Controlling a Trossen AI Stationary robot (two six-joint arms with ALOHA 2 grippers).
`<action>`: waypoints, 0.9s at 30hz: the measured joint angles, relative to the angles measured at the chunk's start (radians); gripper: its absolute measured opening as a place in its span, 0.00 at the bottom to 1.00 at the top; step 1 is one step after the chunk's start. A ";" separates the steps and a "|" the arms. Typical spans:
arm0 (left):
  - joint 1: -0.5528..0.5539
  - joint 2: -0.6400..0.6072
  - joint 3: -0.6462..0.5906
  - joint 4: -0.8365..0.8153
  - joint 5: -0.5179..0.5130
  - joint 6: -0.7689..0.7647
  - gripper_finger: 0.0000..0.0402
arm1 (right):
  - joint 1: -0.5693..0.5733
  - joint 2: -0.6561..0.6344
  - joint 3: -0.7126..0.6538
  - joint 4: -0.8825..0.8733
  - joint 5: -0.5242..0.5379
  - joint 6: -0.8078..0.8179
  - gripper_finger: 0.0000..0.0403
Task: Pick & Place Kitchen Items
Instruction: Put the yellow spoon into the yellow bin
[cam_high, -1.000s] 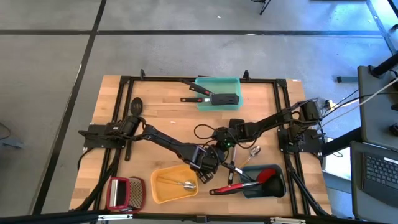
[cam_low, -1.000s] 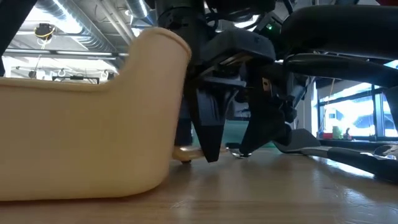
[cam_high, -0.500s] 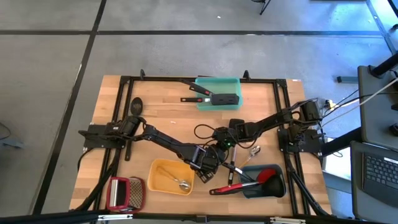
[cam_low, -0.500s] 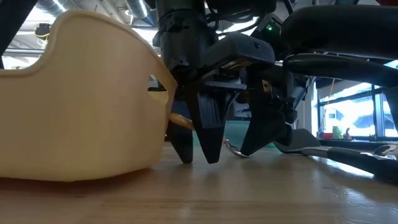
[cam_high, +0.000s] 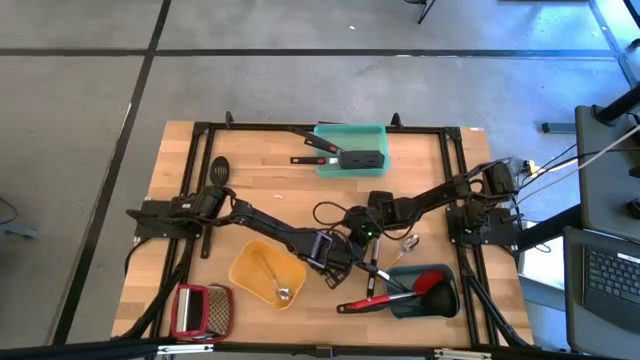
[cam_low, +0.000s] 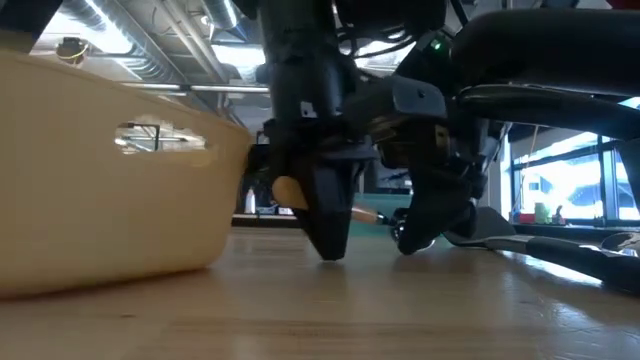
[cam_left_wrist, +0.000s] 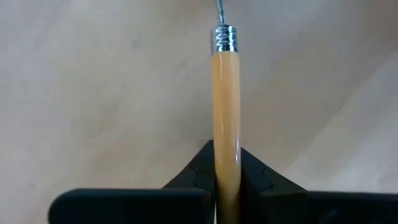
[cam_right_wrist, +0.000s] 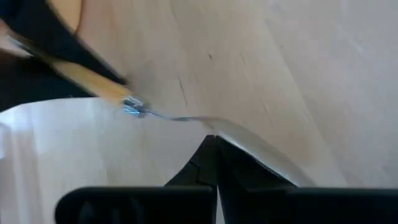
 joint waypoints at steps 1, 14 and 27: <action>0.002 0.000 0.000 0.002 -0.004 0.002 0.04 | -0.002 0.000 0.000 0.003 -0.024 -0.001 0.00; 0.030 -0.011 0.078 -0.068 -0.016 0.099 0.03 | -0.018 -0.199 -0.002 -0.140 -0.208 -0.124 0.00; 0.032 -0.072 0.243 -0.485 -0.028 0.331 0.03 | -0.017 -0.679 0.000 -0.264 -0.215 -0.165 0.00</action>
